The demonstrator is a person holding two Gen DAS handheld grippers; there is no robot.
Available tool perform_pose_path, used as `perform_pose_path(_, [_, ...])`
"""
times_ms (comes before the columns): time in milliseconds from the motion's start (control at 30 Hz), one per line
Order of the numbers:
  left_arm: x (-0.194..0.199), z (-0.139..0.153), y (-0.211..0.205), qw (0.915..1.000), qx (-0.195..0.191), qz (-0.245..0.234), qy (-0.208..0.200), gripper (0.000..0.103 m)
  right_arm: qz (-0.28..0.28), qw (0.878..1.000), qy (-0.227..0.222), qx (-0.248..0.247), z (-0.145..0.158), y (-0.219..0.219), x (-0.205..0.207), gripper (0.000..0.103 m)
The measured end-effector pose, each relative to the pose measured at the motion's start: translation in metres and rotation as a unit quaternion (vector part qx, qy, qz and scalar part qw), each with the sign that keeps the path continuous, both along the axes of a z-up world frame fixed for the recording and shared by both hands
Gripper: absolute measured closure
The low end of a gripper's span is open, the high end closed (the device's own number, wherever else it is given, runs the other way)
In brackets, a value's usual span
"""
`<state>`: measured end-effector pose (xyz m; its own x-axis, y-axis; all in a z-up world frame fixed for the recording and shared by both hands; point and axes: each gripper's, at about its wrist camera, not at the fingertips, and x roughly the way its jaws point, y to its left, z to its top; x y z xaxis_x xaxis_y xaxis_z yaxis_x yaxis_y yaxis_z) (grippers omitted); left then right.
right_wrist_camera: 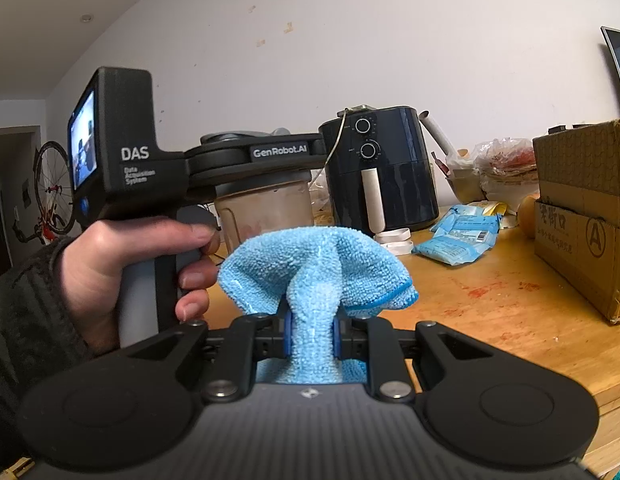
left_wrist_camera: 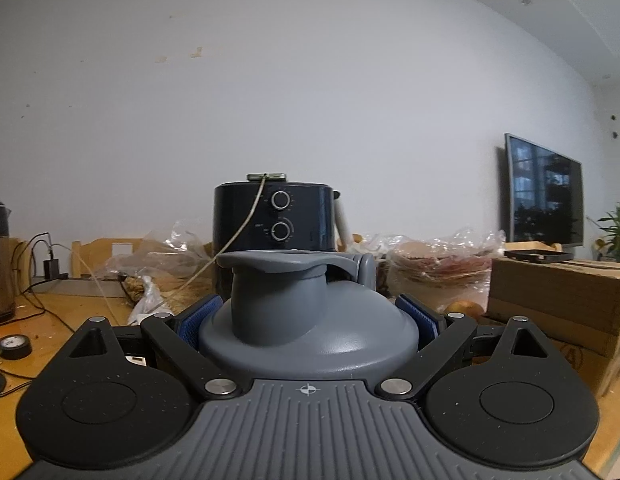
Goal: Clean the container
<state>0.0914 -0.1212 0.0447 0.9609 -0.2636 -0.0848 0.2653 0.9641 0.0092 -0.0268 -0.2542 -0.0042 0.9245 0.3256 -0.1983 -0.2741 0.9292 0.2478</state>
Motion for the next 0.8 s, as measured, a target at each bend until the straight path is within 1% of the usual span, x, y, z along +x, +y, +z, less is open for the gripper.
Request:
perform_pose_path(167, [0.002, -0.001, 0.006, 0.9997, 0.001, -0.026, -0.001, 0.008, 0.000, 1.000, 0.001, 0.000, 0.000, 0.001, 0.000, 0.087])
perform_pose_path(300, [0.003, -0.003, 0.011, 0.9986, 0.012, -0.051, -0.007, 0.008, 0.000, 1.000, 0.000, -0.001, 0.000, 0.001, 0.001, 0.087])
perform_pose_path(433, [0.005, -0.003, 0.016, 0.9972, 0.011, -0.074, -0.005, 0.008, 0.001, 1.000, 0.001, 0.000, 0.000, 0.001, 0.001, 0.087])
perform_pose_path(700, [0.007, -0.005, 0.023, 0.9948, 0.005, -0.101, -0.008, 0.008, 0.002, 1.000, 0.002, 0.001, 0.000, 0.000, 0.002, 0.087])
perform_pose_path(800, [0.009, -0.005, 0.027, 0.9928, 0.003, -0.120, -0.008, 0.008, 0.000, 1.000, 0.003, 0.002, -0.001, -0.001, 0.002, 0.087])
